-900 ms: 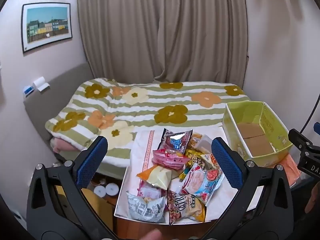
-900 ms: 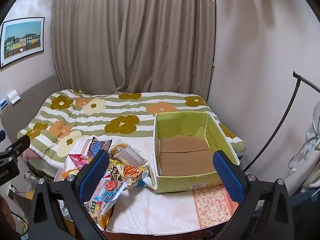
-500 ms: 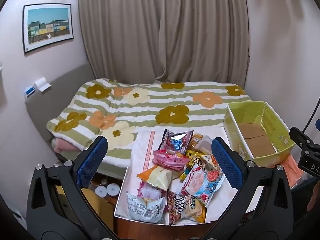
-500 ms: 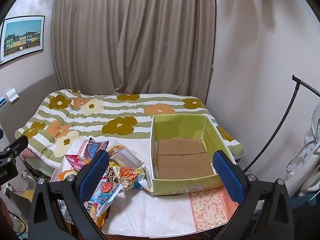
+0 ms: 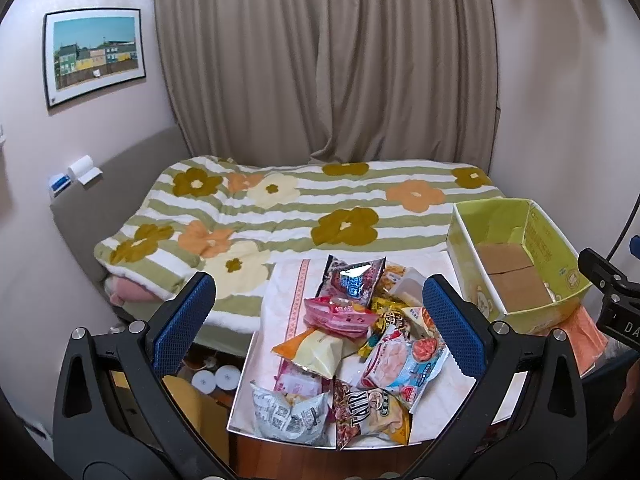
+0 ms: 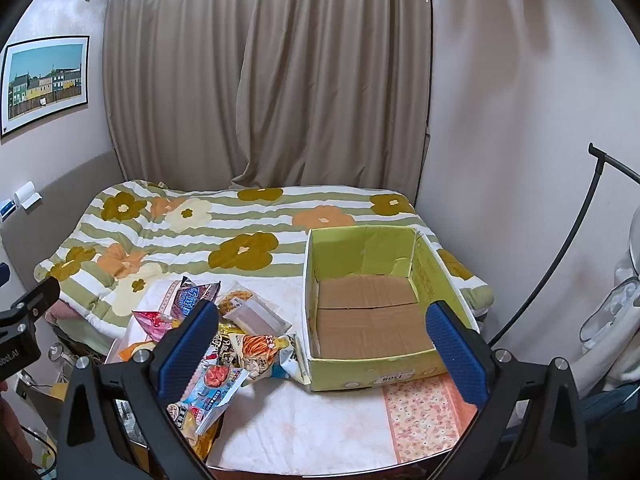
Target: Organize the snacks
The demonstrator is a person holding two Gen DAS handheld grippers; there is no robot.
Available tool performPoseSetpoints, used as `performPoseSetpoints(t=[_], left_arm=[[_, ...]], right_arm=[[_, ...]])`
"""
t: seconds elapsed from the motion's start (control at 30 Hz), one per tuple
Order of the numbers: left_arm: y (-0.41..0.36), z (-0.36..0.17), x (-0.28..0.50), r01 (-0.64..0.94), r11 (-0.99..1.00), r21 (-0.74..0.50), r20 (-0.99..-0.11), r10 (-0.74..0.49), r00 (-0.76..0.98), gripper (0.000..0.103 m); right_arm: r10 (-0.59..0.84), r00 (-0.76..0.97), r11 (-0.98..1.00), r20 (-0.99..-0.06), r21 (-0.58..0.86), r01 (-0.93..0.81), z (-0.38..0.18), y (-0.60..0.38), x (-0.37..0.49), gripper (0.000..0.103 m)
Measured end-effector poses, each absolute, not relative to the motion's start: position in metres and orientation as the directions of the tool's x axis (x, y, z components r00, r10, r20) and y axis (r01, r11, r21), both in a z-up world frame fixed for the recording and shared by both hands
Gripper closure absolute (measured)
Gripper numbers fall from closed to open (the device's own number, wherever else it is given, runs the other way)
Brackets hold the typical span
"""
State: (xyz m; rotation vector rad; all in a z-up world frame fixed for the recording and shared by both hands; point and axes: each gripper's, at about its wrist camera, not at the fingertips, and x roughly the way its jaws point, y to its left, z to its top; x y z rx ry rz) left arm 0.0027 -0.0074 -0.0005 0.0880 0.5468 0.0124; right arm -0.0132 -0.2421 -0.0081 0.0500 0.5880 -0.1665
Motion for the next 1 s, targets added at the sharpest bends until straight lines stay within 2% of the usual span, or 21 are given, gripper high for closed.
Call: performPoseSetpoints(t=[1.0], left_arm=[[-0.007,-0.002,0.000,0.005,0.996,0.090,-0.524,0.043,0.851,0.000]], right_arm=[[-0.132,0.824,0.987,-0.550,0.005,0.162,-0.007,-0.237,-0.024,0.000]])
